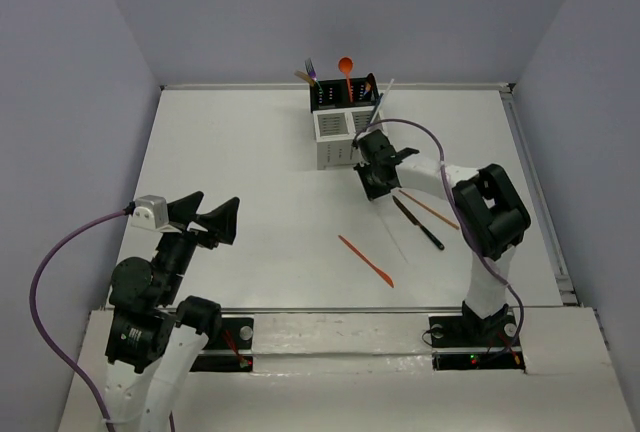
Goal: Sort the eating utensils into containers
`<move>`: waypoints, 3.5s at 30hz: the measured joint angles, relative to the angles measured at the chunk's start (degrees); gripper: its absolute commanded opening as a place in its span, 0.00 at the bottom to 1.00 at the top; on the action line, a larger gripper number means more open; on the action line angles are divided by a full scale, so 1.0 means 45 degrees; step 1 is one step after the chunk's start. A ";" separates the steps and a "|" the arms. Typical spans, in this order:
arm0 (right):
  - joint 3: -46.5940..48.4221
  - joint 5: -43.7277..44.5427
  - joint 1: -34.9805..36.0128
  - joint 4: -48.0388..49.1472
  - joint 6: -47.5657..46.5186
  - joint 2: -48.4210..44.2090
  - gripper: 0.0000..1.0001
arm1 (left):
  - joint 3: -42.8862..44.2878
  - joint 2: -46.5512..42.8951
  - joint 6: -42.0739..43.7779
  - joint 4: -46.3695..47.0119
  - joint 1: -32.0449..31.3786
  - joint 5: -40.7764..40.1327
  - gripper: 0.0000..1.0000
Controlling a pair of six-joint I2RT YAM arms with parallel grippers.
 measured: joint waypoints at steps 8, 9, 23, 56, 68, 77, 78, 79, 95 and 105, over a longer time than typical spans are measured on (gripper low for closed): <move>-0.0641 -0.0005 0.0102 0.0325 0.0243 -0.0554 0.07 | 0.0000 0.0000 0.0000 0.0000 -0.0005 -0.0024 0.99; -0.1073 -0.0010 0.0199 0.0335 0.0291 -0.1049 0.07 | 0.0000 0.0005 0.0000 -0.0005 -0.0005 -0.0029 0.99; -0.0219 0.2079 0.0398 0.5289 0.0554 -0.5508 0.07 | 0.0000 0.0364 0.0000 -0.0005 0.0005 -0.0029 0.99; 0.2336 0.5610 -0.1719 1.4090 0.0335 0.0505 0.21 | 0.0000 0.0835 0.0005 0.0000 0.0588 -0.0015 0.99; 0.1185 0.4852 -0.1719 1.1351 0.1069 -0.1681 0.52 | 0.0000 0.0835 0.0005 0.0000 0.0588 0.0083 0.99; -0.0719 0.1991 -0.1617 0.7393 0.2356 -0.5775 0.32 | 0.0000 0.0641 0.0005 0.0000 0.0563 0.0199 0.99; -0.0981 0.1724 -0.1486 0.6892 0.2433 -0.5921 0.32 | 0.0000 0.0602 0.0005 0.0010 0.0544 0.0199 0.99; -0.1326 0.1540 -0.1277 0.6547 0.2497 -0.6037 0.32 | 0.0000 0.0563 0.0005 0.0005 0.0495 0.0199 0.99; -0.3842 0.0641 0.4294 -0.0078 0.2861 -0.4979 0.45 | 0.0000 0.0476 0.0005 0.0005 0.0389 0.0209 0.99; -0.4566 0.0287 0.5280 -0.1991 0.4323 -0.5411 0.59 | 0.0000 0.0481 0.0000 0.0005 0.0393 0.0209 0.99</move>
